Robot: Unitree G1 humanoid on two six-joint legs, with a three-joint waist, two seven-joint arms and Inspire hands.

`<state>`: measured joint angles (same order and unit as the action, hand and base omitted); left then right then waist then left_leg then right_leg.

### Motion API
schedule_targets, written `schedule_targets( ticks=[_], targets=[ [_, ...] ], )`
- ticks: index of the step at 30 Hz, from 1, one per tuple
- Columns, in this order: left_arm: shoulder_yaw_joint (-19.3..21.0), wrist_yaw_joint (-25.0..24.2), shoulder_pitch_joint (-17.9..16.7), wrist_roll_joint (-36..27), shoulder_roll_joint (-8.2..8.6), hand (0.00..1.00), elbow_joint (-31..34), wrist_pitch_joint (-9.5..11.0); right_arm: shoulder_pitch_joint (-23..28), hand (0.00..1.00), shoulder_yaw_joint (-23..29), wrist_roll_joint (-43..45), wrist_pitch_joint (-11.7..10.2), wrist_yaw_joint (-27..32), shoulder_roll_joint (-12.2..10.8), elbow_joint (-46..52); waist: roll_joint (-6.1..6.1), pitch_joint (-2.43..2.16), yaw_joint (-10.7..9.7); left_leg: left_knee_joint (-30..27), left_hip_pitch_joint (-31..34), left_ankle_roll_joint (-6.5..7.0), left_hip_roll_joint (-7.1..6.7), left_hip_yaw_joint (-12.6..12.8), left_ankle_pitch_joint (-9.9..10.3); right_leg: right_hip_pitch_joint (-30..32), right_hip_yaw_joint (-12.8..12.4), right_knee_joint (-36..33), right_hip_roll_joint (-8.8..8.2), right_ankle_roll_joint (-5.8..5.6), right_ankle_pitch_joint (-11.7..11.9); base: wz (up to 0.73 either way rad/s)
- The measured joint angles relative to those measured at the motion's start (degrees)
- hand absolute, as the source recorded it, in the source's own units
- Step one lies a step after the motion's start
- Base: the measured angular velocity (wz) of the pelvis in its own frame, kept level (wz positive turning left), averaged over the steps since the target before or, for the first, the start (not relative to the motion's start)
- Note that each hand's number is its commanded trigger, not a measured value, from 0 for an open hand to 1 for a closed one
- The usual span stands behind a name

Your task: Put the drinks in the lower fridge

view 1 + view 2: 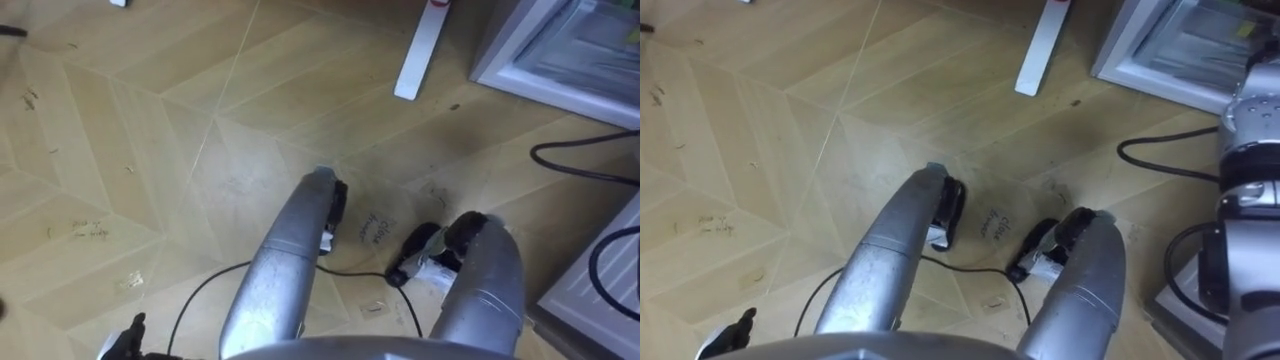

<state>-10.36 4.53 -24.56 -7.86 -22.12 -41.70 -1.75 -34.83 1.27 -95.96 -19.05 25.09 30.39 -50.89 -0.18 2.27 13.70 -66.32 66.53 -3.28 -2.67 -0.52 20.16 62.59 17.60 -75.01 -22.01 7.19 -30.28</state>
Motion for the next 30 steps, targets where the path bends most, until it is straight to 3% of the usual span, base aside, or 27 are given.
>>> schedule_targets(
  ticks=[7,12,14,17,19,22,26,30],
  targets=[
    [0.0,0.0,0.0,0.0,-0.12,0.0,0.1,1.0,0.0,0.0,0.0,-0.1,-0.3,0.0,-1.9,-0.3,0.07,0.03,0.1,1.4,-2.2,0.02,0.05,-1.1,0.0,-3.5,1.7,2.3,0.45,-0.65,0.2,0.02],
    [0.0,0.0,-0.1,0.1,-0.22,0.0,-0.2,0.9,0.2,0.0,-0.1,-0.5,-0.1,-0.3,-3.1,-0.7,0.11,0.04,0.8,3.1,-4.3,0.03,0.72,-1.8,0.0,-5.9,2.3,5.0,2.21,-1.16,0.6,-0.06],
    [-0.1,0.0,0.0,0.1,-0.53,0.0,-0.2,0.9,0.2,0.0,-0.7,-0.5,1.2,-1.1,-3.3,-1.9,0.08,0.06,0.9,4.4,-6.2,0.08,0.97,-2.0,-0.1,-7.7,3.1,6.5,2.44,-1.24,1.1,-0.04],
    [-0.8,-0.3,1.6,-0.3,-0.84,0.0,-1.5,0.9,0.3,0.0,-2.1,-0.6,4.6,-6.4,-3.5,-6.8,-1.05,0.74,0.5,8.7,-10.0,0.01,1.02,-1.9,-1.3,-11.0,3.2,10.2,3.37,-1.67,2.0,0.0],
    [-1.8,-0.3,2.9,-0.2,-0.83,0.0,-2.9,0.7,0.6,0.0,-3.1,-0.5,7.1,-10.9,-3.5,-9.9,-1.38,0.94,0.5,11.1,-12.5,-0.06,1.28,-2.1,-1.8,-13.4,3.4,12.7,4.34,-1.53,3.0,-0.02],
    [-2.2,-1.5,6.4,-0.1,-0.85,0.0,-6.4,0.5,2.5,0.0,-4.7,0.9,10.7,-18.3,-3.5,-12.1,-1.22,0.87,0.6,14.4,-15.4,-0.3,2.09,-2.8,-2.5,-16.8,4.5,17.2,6.08,-1.73,4.3,-0.04],
    [-2.4,-1.8,10.3,-0.8,-0.73,0.0,-10.4,0.4,5.4,0.0,-6.7,5.4,14.4,-26.2,-3.6,-15.0,-1.25,0.85,0.1,18.3,-18.9,-0.02,2.18,-3.3,-3.6,-21.0,6.2,21.6,6.66,-2.08,5.6,0.07],
    [-2.3,-2.6,11.7,-0.5,-0.71,0.0,-12.8,0.5,10.8,0.0,-8.0,10.6,17.3,-34.5,-5.1,-18.5,-0.98,0.67,-1.5,22.0,-24.9,0.35,2.84,-3.5,-3.7,-28.4,7.7,27.8,8.53,-3.89,6.6,0.06]
  ],
)
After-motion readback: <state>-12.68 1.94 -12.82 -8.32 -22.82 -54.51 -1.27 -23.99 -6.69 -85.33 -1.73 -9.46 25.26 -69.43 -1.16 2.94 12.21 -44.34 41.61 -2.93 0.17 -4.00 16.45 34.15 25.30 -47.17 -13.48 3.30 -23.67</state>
